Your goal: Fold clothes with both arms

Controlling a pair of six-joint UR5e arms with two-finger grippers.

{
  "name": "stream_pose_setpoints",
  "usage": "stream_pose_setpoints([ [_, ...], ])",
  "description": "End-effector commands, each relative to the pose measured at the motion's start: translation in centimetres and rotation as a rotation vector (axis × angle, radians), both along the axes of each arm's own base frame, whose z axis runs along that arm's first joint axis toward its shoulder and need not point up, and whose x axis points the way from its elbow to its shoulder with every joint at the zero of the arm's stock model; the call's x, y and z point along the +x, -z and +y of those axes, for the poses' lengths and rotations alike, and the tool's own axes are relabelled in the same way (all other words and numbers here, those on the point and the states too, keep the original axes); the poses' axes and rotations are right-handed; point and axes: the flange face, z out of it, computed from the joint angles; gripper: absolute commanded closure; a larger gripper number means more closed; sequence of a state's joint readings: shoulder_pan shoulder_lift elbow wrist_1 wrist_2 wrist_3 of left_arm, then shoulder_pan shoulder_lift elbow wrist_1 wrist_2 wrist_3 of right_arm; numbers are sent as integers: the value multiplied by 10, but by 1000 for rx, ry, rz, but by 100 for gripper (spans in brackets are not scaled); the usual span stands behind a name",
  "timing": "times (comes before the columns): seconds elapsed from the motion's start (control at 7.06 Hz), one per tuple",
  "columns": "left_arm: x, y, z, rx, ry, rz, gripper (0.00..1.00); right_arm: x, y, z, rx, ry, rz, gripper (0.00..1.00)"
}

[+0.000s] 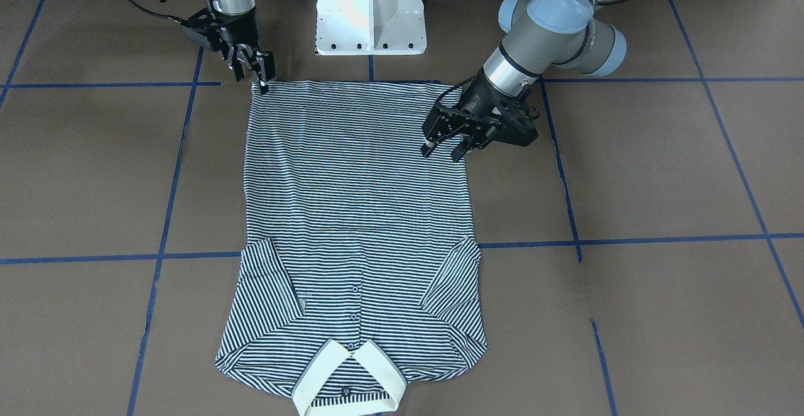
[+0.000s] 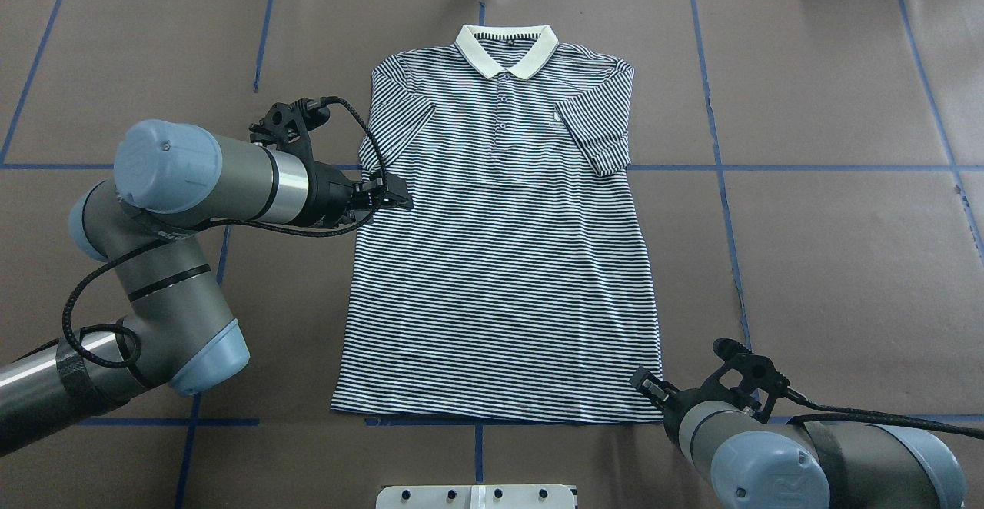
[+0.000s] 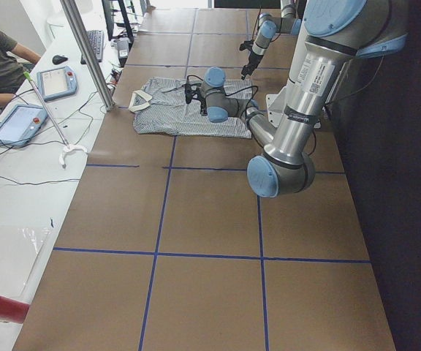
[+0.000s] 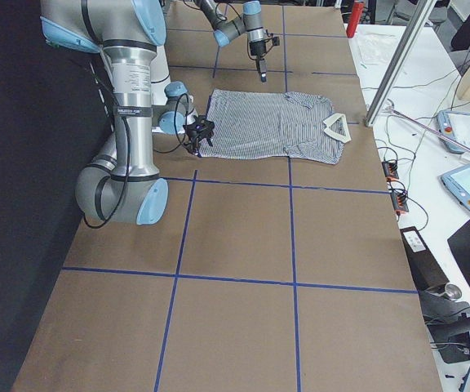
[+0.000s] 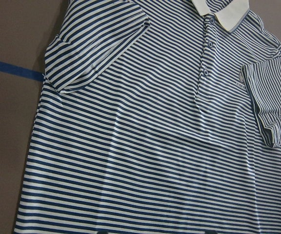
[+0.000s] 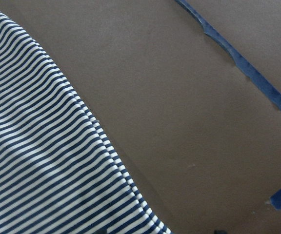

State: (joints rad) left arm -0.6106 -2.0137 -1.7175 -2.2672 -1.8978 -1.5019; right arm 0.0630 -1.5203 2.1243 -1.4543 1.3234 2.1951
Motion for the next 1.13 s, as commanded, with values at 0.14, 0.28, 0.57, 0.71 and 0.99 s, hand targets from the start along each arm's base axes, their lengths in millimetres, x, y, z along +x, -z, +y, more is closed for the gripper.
stream_pose_setpoints([
  [0.14, 1, -2, 0, -2, 0, -3, 27, -9, -6, 7, -1, 18, 14, 23],
  [0.28, 1, -2, -1, 1, 1, -2, 27, -9, -5, 7, -1, 18, 14, 23],
  [0.57, 1, -2, 0, 2, -1, -3, 27, -10, -7, 8, -3, 20, 17, 43],
  [0.71, 1, -2, -1, 3, 1, -2, 27, -11, -8, 8, -3, 20, 18, 54],
  [0.99, 1, -2, -1, 3, 1, -2, 27, -10, -6, 9, -3, 21, 15, 81],
])
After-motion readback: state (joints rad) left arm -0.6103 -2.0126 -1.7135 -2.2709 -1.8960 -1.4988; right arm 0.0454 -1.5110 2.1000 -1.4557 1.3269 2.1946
